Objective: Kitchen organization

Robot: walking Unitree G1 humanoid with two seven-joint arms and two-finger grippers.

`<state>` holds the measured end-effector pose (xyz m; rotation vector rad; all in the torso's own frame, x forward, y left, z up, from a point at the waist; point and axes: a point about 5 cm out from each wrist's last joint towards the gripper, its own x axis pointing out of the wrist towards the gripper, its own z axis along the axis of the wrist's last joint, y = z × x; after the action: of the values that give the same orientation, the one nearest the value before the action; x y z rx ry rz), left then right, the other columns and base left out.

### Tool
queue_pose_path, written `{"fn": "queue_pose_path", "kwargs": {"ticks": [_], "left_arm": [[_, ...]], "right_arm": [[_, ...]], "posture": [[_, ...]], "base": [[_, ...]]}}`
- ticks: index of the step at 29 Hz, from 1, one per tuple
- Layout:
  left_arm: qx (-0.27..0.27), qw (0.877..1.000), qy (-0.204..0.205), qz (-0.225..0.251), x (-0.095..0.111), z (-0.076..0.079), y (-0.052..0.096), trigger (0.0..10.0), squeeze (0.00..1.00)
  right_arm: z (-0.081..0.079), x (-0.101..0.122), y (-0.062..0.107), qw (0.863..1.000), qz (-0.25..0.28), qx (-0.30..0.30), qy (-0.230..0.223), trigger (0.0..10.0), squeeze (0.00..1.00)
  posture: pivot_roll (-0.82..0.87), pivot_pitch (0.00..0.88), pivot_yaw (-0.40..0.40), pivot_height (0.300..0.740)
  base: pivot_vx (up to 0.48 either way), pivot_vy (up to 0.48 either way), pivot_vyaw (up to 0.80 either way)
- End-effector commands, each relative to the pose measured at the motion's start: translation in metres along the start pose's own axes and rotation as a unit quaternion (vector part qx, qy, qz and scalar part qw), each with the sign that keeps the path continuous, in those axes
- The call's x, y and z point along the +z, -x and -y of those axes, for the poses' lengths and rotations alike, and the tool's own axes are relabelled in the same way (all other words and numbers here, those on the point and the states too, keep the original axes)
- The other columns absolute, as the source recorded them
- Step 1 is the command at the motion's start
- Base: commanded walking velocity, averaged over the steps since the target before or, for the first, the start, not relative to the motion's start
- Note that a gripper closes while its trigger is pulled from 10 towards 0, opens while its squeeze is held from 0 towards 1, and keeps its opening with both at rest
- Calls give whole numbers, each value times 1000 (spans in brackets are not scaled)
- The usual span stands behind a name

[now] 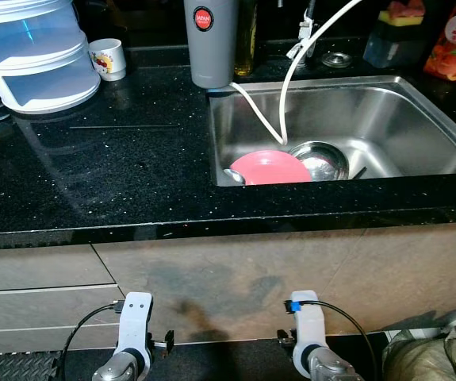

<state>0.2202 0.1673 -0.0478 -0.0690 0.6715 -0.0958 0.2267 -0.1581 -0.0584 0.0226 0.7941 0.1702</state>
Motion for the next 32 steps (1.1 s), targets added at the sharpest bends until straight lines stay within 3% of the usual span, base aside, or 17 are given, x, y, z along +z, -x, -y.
{"fn": "queue_pose_path", "kwargs": {"ticks": [1, 5, 6, 14, 32], "left_arm": [[-5, 1000, 1, -14, -7, -4, 3, 10000, 0], [-14, 1000, -16, -21, -10, -4, 3, 10000, 0], [-6, 999, -41, -27, -14, -6, 5, 10000, 0], [21, 999, -8, -24, -12, -10, 4, 10000, 0], [-2, 1000, -22, -16, -10, -4, 3, 10000, 0]], "right_arm": [[-1, -3, 0, 1000, -4, 1, 10, 10000, 0], [0, -3, 0, 1000, -5, -3, 15, 10000, 0], [5, -6, 2, 1000, -11, -23, 14, 10000, 0], [7, -8, 2, 999, -10, -35, 5, 10000, 0], [10, -8, 3, 999, 0, -47, -7, 10000, 0]], "posture": [[10, 126, 5, 740], [11, 126, 5, 740], [12, 127, 7, 740], [9, 130, 11, 740], [-3, 127, 18, 740]], "base": [[0, 0, 0], [0, 0, 0], [0, 0, 0], [0, 0, 0], [0, 0, 0]]}}
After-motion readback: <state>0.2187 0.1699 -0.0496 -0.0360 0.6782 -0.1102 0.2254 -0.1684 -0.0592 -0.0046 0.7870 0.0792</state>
